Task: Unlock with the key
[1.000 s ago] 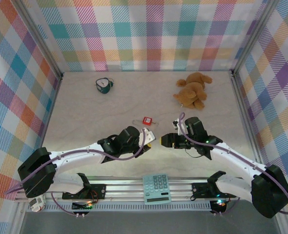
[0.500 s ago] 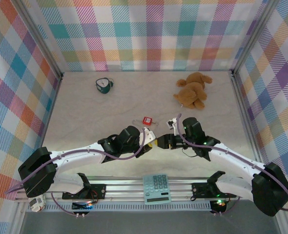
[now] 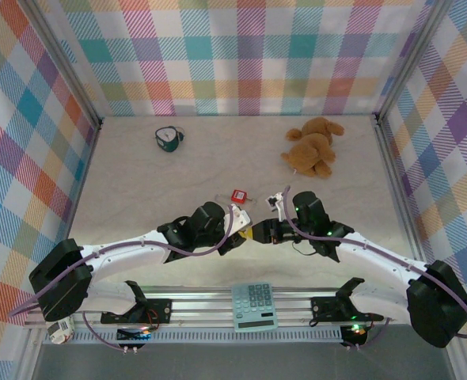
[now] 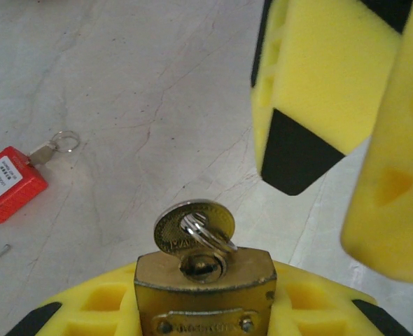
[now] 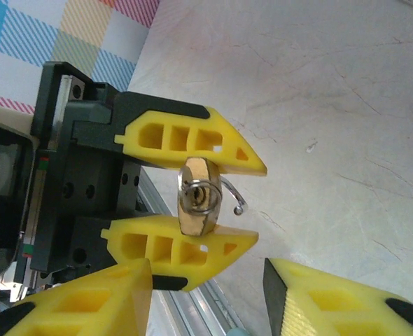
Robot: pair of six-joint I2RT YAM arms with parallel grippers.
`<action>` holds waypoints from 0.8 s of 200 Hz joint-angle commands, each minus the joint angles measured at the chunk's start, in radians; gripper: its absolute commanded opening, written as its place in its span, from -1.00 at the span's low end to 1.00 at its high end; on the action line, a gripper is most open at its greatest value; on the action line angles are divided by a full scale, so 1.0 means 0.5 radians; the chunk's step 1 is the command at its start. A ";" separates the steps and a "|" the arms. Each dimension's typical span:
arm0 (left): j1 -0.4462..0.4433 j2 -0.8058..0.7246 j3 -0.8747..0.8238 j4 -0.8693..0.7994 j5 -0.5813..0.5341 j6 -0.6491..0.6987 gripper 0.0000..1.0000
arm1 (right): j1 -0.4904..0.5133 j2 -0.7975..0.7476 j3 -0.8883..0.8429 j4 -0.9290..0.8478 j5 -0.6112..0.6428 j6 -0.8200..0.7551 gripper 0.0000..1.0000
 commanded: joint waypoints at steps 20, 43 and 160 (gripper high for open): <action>0.024 -0.007 0.078 0.012 0.095 -0.039 -0.98 | 0.017 0.071 0.078 0.057 -0.049 -0.018 -0.01; 0.024 -0.006 0.084 0.008 0.102 -0.040 -0.97 | 0.017 0.111 0.113 0.021 0.002 -0.030 0.00; 0.017 0.085 0.149 -0.030 0.145 -0.006 -0.95 | 0.047 0.323 0.206 0.023 0.046 0.016 -0.07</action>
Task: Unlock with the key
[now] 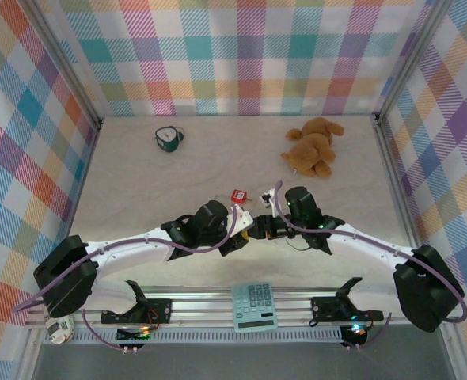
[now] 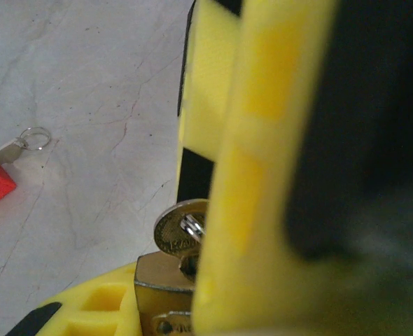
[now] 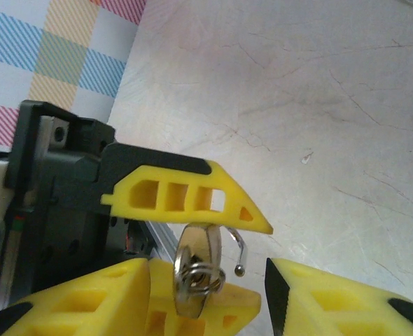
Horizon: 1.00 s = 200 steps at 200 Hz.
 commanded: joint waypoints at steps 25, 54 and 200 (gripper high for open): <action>0.012 0.016 0.096 0.014 0.058 0.023 -0.94 | 0.028 0.088 0.086 0.008 0.031 0.010 -0.16; 0.008 0.016 0.088 0.012 0.054 0.022 -0.89 | 0.028 0.096 0.101 -0.004 0.039 0.009 -0.45; 0.007 -0.828 -0.589 0.403 -0.459 -0.392 0.10 | 0.013 -0.074 0.130 -0.106 0.239 0.010 -0.60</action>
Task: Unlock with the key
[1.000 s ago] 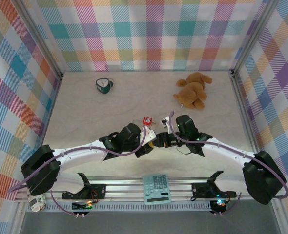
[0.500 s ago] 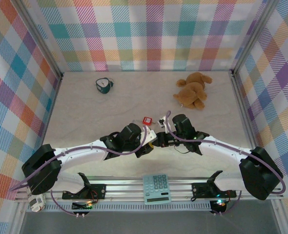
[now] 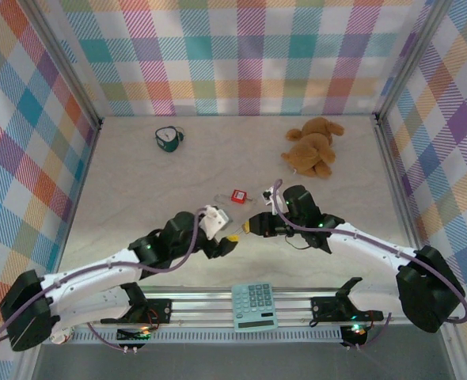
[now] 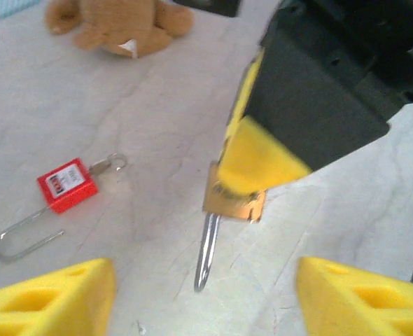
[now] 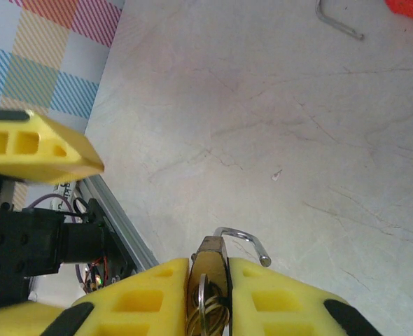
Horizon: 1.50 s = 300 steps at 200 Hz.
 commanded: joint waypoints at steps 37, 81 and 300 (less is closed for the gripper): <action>0.005 0.234 -0.121 0.341 -0.191 -0.250 -0.16 | -0.012 -0.029 0.086 0.030 -0.037 0.048 -0.59; 0.003 0.309 -0.136 0.510 -0.703 -0.251 -0.34 | -0.011 0.160 0.030 0.239 -0.001 0.094 -0.60; 0.007 -0.447 -0.437 0.424 -1.597 -0.325 -0.44 | -0.010 1.323 0.255 1.467 -0.149 0.340 -0.63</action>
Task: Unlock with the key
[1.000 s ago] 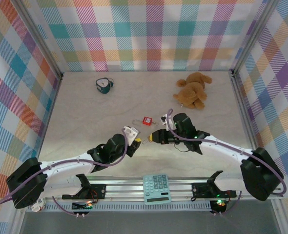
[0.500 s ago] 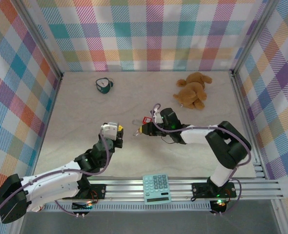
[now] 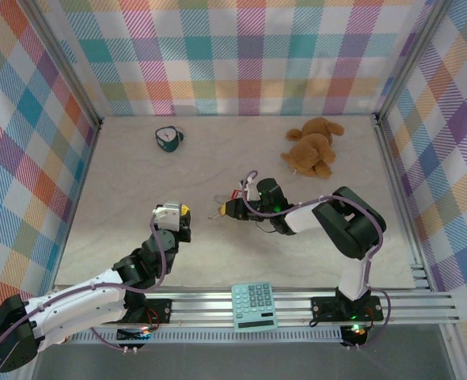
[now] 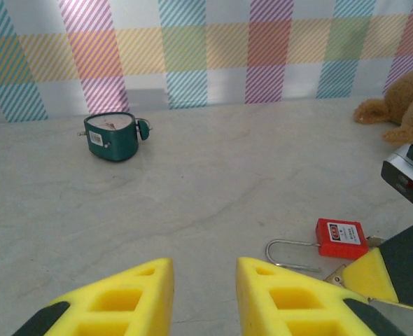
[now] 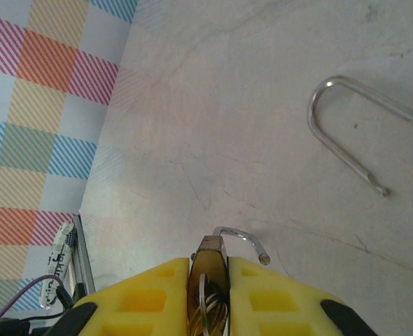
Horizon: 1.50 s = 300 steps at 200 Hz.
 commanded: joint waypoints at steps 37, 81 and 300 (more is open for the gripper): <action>0.008 0.087 -0.017 0.118 0.021 0.005 -0.46 | 0.010 -0.035 -0.171 0.205 -0.098 0.050 -0.63; 0.008 0.125 -0.014 0.170 0.049 0.013 -0.47 | 0.019 -0.023 -0.221 0.224 -0.094 0.075 -0.64; 0.008 0.043 -0.026 0.201 0.130 0.030 0.17 | 0.027 -0.540 -0.066 -1.345 0.774 0.033 0.14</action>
